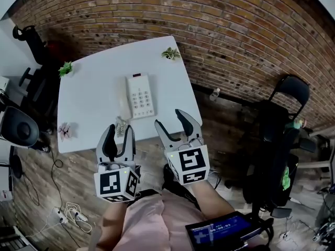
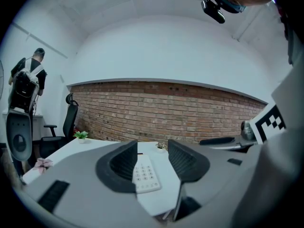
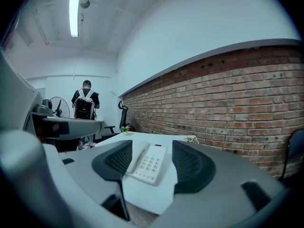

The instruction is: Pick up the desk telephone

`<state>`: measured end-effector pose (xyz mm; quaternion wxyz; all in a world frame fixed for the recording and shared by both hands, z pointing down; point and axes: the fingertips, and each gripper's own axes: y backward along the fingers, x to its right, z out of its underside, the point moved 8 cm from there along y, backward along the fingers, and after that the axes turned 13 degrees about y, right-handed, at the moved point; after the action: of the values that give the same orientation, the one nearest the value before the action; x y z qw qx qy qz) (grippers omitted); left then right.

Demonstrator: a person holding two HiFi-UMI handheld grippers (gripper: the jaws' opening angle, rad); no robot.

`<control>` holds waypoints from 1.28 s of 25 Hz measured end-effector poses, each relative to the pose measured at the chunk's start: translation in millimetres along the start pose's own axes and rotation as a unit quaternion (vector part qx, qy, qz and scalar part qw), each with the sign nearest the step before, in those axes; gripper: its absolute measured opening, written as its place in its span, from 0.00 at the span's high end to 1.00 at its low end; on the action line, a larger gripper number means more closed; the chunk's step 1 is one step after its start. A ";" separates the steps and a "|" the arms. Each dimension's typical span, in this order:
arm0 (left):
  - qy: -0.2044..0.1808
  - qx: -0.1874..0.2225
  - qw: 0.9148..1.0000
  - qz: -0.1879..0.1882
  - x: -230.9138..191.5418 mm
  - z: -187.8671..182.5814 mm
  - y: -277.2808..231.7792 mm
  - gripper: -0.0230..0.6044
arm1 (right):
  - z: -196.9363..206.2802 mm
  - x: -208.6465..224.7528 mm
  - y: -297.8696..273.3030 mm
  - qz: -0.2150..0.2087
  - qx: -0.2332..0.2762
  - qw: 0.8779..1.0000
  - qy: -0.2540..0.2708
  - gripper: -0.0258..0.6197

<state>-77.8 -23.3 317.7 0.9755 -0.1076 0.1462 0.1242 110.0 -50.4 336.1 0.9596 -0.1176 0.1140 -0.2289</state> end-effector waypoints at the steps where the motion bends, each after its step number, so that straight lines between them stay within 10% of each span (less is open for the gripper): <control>1: -0.002 0.002 1.000 -0.002 0.6 -3.6 -7.3 0.63 | -3.0 6.1 -6.5 -0.002 0.002 1.000 0.002 0.54; 17: 0.000 0.018 0.999 -0.036 -35.9 -31.5 -72.1 0.63 | -28.9 38.6 -77.2 -0.007 0.010 0.999 0.030 0.54; 32: 0.064 -0.087 0.993 -0.045 -116.4 11.4 -175.7 0.53 | 13.6 39.2 -196.6 -0.050 -0.093 0.994 0.002 0.52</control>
<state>-134.7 -211.2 395.2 0.9556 -0.2066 0.1920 0.0851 66.7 -236.9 397.1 0.9318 -0.2112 0.1303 -0.2650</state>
